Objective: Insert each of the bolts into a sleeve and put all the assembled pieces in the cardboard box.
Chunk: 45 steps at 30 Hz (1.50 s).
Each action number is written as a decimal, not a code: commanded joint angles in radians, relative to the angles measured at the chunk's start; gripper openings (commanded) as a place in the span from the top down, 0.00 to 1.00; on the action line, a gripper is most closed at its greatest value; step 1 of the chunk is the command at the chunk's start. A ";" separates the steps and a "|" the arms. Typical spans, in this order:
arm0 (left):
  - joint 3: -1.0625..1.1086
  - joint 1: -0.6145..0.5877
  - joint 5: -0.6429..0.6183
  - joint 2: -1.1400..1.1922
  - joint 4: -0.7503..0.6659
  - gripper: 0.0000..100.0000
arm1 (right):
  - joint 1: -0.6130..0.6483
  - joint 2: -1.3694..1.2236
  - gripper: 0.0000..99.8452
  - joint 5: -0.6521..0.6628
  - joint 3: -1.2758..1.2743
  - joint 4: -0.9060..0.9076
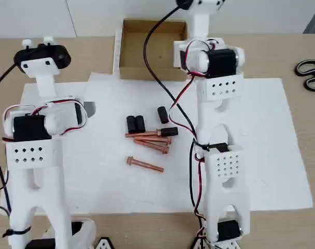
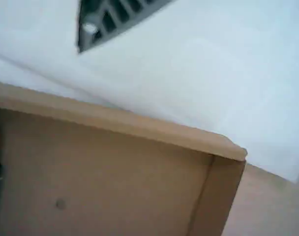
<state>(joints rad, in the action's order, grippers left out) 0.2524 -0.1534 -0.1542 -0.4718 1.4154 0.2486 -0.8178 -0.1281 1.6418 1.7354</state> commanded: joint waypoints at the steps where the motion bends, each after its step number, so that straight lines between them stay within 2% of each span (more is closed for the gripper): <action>1: -0.004 0.008 0.005 -0.025 -0.012 0.76 | -0.010 0.082 0.70 0.002 0.034 0.022; 6: -0.004 0.006 0.005 -0.028 -0.012 0.76 | 0.048 0.182 0.70 0.051 0.028 0.022; 9: -0.004 0.006 0.005 -0.025 -0.011 0.76 | 0.059 0.268 0.70 0.051 -0.109 0.021; 21: 0.012 0.006 0.002 -0.025 0.002 0.76 | 0.099 0.883 0.70 0.051 -1.249 0.016; 26: 0.053 0.006 -0.018 -0.025 -0.009 0.76 | 0.113 0.992 0.70 0.051 -1.560 0.015; 31: 0.068 0.037 -0.144 -0.031 -0.038 0.76 | 0.061 1.007 0.70 0.051 -1.610 0.010; 34: 0.077 0.121 -0.336 -0.025 0.002 0.76 | -0.008 1.007 0.70 0.051 -1.613 0.010; 40: 0.220 0.324 -0.574 -0.025 -0.023 0.76 | -0.125 1.007 0.70 0.051 -1.613 0.010; 45: 0.331 0.468 -0.618 -0.023 -0.060 0.76 | -0.125 1.009 0.70 0.051 -1.613 0.010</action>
<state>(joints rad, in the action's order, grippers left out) 0.5562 0.2547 -0.7480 -0.4718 1.3863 0.1320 0.1427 -0.0882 0.0292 1.7400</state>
